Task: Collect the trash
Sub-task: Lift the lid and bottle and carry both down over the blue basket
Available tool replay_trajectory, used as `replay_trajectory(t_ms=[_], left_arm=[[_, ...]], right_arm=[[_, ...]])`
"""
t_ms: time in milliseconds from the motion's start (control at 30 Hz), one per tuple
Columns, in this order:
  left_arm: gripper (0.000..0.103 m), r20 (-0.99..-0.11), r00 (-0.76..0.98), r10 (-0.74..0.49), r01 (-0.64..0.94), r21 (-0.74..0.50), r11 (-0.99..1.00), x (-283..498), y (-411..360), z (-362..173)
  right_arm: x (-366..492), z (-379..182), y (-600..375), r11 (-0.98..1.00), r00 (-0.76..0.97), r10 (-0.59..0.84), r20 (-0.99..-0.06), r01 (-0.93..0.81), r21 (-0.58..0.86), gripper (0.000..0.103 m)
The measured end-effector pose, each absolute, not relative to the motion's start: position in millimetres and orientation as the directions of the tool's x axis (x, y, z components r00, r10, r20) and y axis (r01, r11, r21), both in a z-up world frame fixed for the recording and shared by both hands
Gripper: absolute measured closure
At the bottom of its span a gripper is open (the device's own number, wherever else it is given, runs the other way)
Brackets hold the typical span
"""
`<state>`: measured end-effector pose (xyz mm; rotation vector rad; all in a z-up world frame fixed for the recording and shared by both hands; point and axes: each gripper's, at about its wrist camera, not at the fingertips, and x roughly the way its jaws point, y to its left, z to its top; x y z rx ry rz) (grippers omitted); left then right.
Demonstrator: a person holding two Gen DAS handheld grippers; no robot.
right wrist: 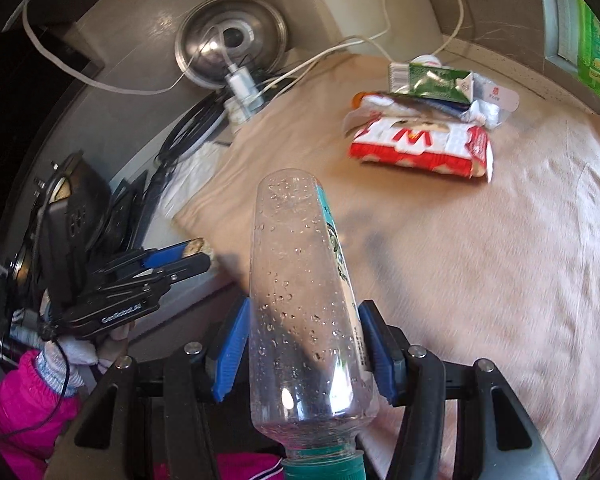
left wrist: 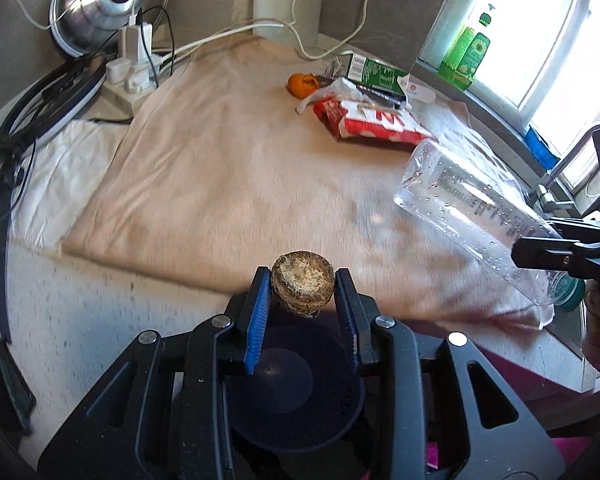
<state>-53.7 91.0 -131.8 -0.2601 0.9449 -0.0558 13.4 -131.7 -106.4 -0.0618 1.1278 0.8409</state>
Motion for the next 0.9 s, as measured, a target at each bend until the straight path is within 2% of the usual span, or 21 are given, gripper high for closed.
replay_trajectory(t_ms=[433, 900], left_arm=[[0.071, -0.864, 0.469, -0.185, -0.101, -0.261, 0.96, -106, 76, -194], [0.071, -0.91, 0.367, -0.193, -0.132, -0.256, 0.958, -114, 66, -260]], right_arm=[[-41, -159, -129, 0.677, 0.036, 0.499, -0.866, -0.64, 0.363, 0.046], [-69, -219, -104, 0.673, -0.012, 0.362, -0.932, -0.689, 0.27, 0.046]])
